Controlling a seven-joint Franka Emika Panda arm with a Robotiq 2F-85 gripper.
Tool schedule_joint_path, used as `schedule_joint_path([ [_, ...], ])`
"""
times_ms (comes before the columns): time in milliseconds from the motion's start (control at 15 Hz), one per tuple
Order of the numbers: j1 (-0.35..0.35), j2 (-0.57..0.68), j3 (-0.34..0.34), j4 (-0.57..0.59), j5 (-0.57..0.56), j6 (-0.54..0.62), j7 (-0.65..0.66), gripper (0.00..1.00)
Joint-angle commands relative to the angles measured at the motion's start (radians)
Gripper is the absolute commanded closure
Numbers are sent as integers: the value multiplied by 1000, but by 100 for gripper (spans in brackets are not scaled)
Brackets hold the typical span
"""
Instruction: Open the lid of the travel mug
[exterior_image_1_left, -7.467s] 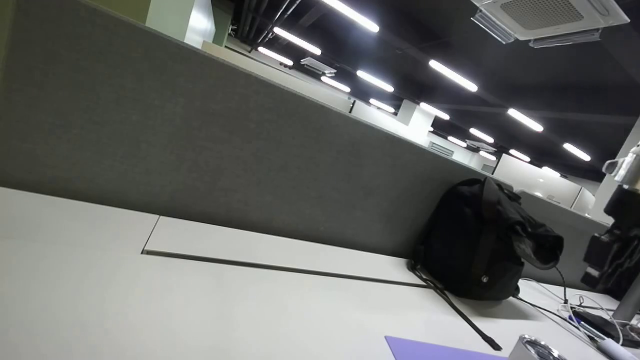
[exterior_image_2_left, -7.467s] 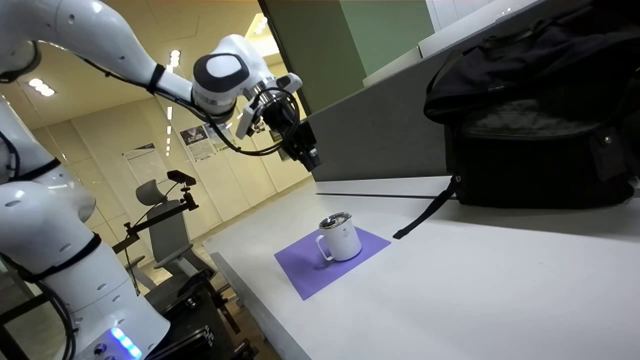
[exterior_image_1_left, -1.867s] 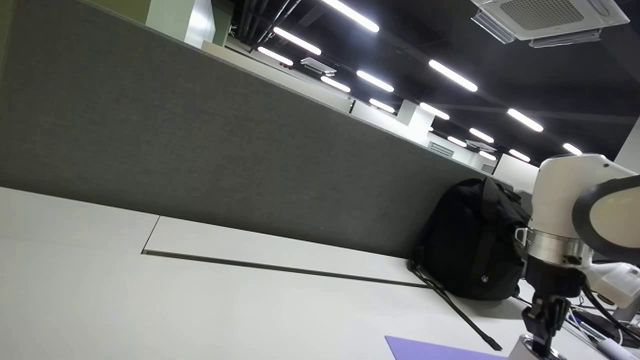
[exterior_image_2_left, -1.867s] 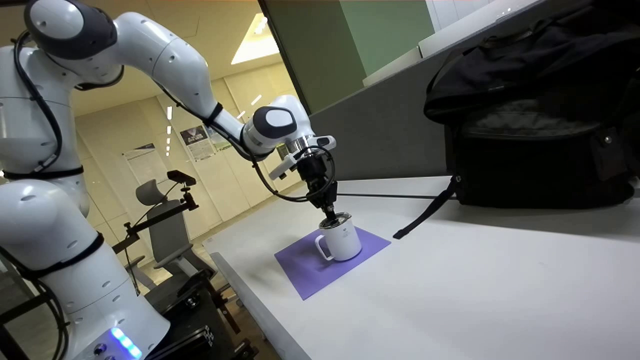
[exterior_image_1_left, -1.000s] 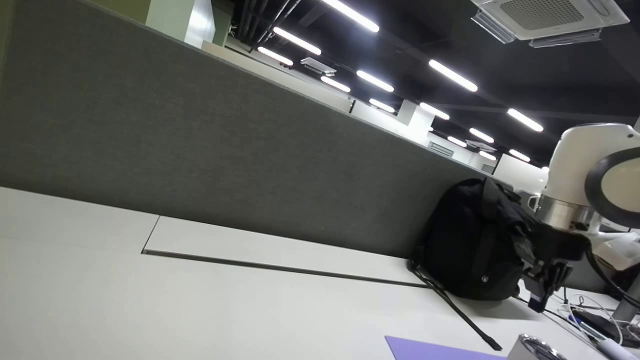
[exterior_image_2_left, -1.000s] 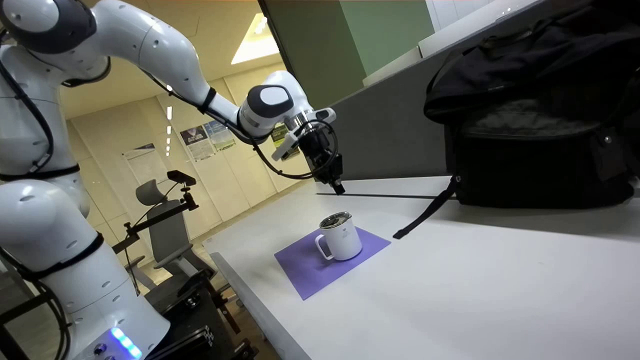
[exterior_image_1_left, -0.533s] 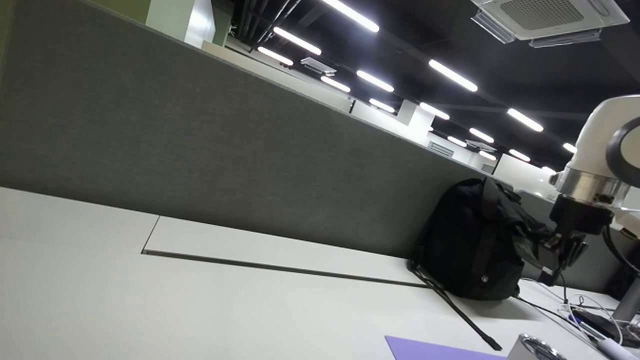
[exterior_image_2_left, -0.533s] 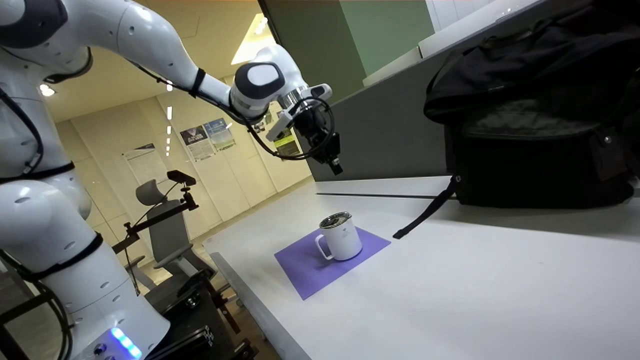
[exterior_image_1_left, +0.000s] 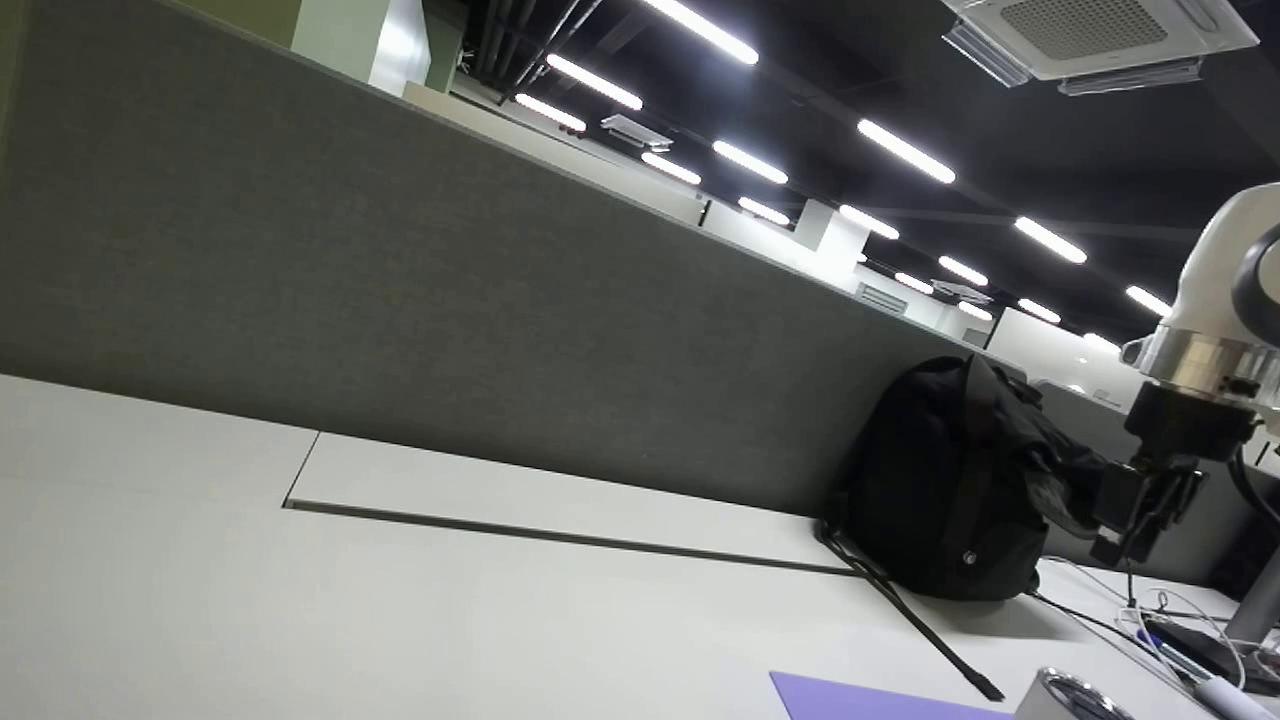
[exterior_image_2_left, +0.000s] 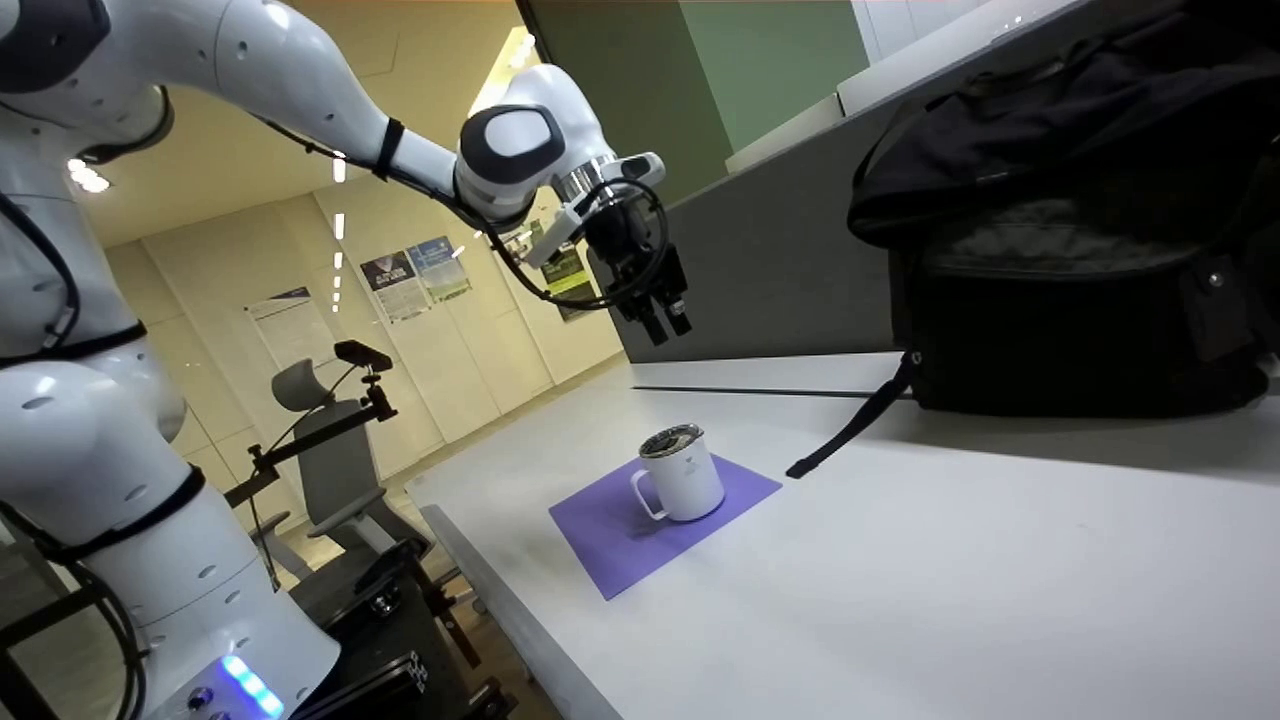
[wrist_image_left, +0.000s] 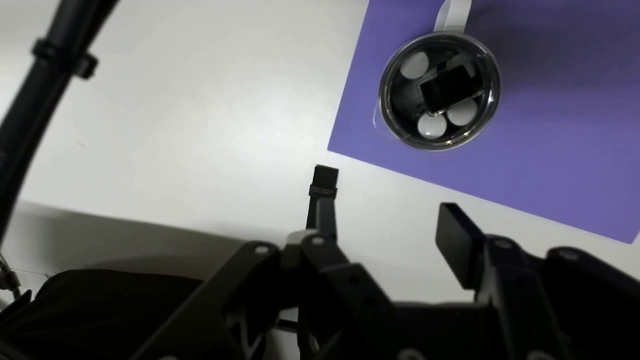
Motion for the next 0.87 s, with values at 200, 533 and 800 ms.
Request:
schedule_joint_path([
  [200, -16, -14, 7, 18, 11, -44, -20, 0],
  [533, -15, -3, 8, 7, 5, -25, -14, 0],
  [800, -15, -3, 8, 7, 5, -26, -15, 0],
])
